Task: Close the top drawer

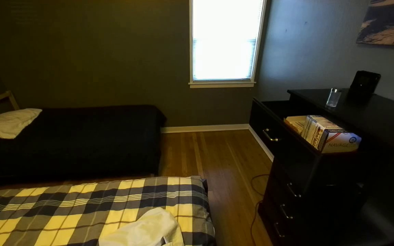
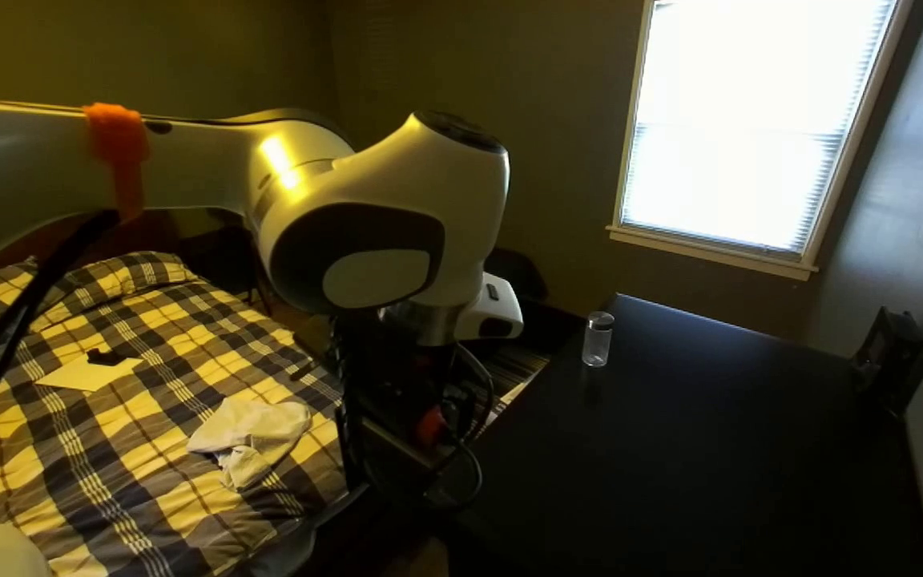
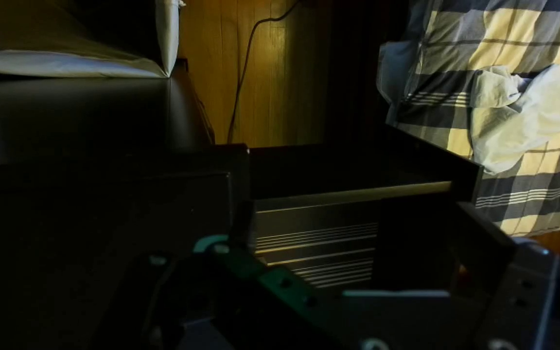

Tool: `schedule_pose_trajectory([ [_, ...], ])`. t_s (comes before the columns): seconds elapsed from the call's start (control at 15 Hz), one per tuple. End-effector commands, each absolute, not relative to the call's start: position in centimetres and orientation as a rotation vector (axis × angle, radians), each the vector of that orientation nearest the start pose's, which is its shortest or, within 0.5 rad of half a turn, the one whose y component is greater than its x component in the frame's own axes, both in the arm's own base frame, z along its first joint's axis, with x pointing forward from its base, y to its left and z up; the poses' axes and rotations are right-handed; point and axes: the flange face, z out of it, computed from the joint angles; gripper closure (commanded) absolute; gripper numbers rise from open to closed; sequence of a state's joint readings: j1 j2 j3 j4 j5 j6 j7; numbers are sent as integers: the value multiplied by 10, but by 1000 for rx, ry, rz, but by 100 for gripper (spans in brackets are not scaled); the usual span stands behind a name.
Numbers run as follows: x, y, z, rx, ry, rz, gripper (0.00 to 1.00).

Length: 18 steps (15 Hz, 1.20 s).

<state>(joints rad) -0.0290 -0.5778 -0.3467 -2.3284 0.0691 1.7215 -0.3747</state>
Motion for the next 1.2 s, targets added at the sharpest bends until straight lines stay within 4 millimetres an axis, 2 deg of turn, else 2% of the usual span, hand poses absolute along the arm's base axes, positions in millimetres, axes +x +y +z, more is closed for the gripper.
schedule_pose_trajectory([
  [0.0,350,-150,534,-2881,-65,-46,0],
  [0.4,350,-150,534,-2881,-65,-45,0],
  [0.47,355,-143,534,-2886,-108,-32,0],
  [0.73,394,-93,523,-2992,-247,90,0],
  [0.87,419,-61,515,-3065,-373,133,0],
  [1.13,468,9,503,-3147,-710,106,0],
])
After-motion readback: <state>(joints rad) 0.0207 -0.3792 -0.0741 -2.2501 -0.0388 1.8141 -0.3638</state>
